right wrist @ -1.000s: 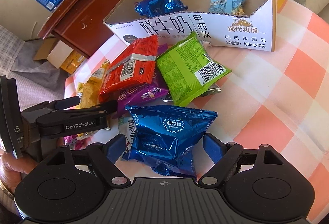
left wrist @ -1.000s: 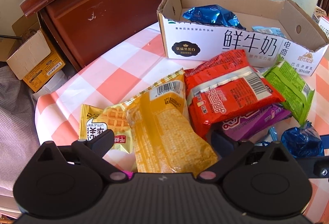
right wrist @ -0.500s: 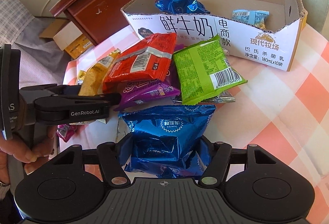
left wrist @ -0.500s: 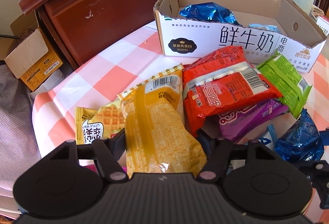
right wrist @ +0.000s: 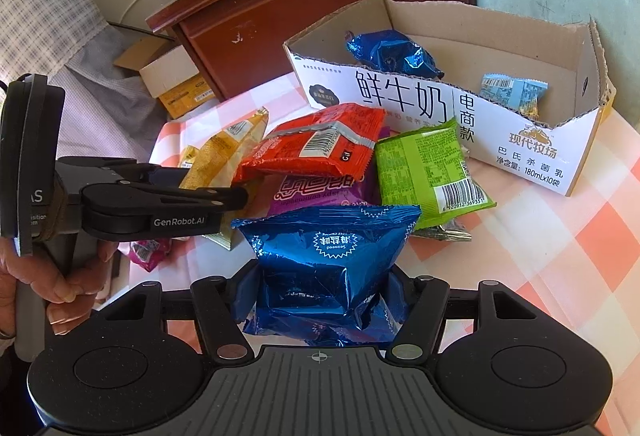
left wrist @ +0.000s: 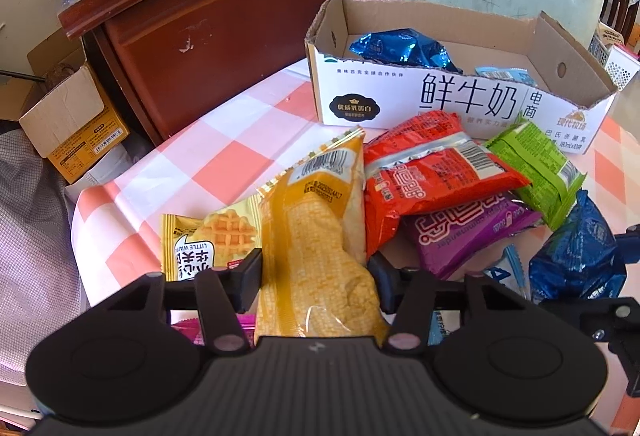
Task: Organize snacks
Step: 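Grasp a blue foil cake with the right gripper while the left grasps the yellow bag, then lift the yellow bag with the left gripper while the right lifts the blue foil cake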
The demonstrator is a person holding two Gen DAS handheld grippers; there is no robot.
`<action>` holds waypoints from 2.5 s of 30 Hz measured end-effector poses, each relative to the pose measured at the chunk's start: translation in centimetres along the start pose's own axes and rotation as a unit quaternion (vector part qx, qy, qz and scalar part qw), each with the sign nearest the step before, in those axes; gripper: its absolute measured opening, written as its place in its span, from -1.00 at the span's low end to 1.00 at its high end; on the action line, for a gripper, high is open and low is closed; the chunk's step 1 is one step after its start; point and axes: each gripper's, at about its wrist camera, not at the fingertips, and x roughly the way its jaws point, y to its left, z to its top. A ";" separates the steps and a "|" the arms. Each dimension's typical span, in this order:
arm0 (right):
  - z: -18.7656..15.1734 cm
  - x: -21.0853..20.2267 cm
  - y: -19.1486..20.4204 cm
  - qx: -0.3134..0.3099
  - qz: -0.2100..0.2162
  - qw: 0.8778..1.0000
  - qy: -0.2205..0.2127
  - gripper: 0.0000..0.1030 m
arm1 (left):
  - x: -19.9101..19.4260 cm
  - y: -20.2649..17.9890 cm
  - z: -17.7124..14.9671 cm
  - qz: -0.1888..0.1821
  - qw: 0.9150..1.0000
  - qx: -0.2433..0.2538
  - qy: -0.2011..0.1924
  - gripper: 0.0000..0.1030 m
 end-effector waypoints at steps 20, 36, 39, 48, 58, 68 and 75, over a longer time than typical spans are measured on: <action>0.5 -0.5 0.1 -0.008 -0.002 1.000 -0.022 0.20 | -2.7 0.6 -1.6 -0.029 0.998 -0.042 -0.027 0.01; 0.7 -0.7 0.1 -0.010 -0.006 1.000 -0.023 0.20 | -2.6 -0.7 -3.4 -0.059 0.998 -0.023 -0.010 0.18; 0.7 -0.8 0.1 -0.010 -0.006 1.000 -0.025 0.20 | -2.3 -0.8 -3.7 -0.057 0.998 -0.019 -0.006 0.23; 0.8 -0.9 0.2 -0.012 -0.007 1.000 -0.024 0.20 | -1.7 -1.0 -4.9 -0.057 0.998 -0.023 0.014 0.26; 0.5 -0.8 0.3 -0.032 -0.008 0.999 -0.014 0.20 | -1.8 -1.9 -5.3 -0.033 0.999 -0.009 0.011 -0.04; 0.9 -1.4 0.0 -0.051 -0.036 0.998 -0.031 0.20 | -4.1 -3.3 -3.1 0.015 0.998 0.019 -0.066 -0.05; 2.0 -2.4 0.4 -0.088 -0.072 0.991 -0.068 0.20 | -5.3 -4.0 -0.7 0.034 0.992 0.037 -0.116 -0.05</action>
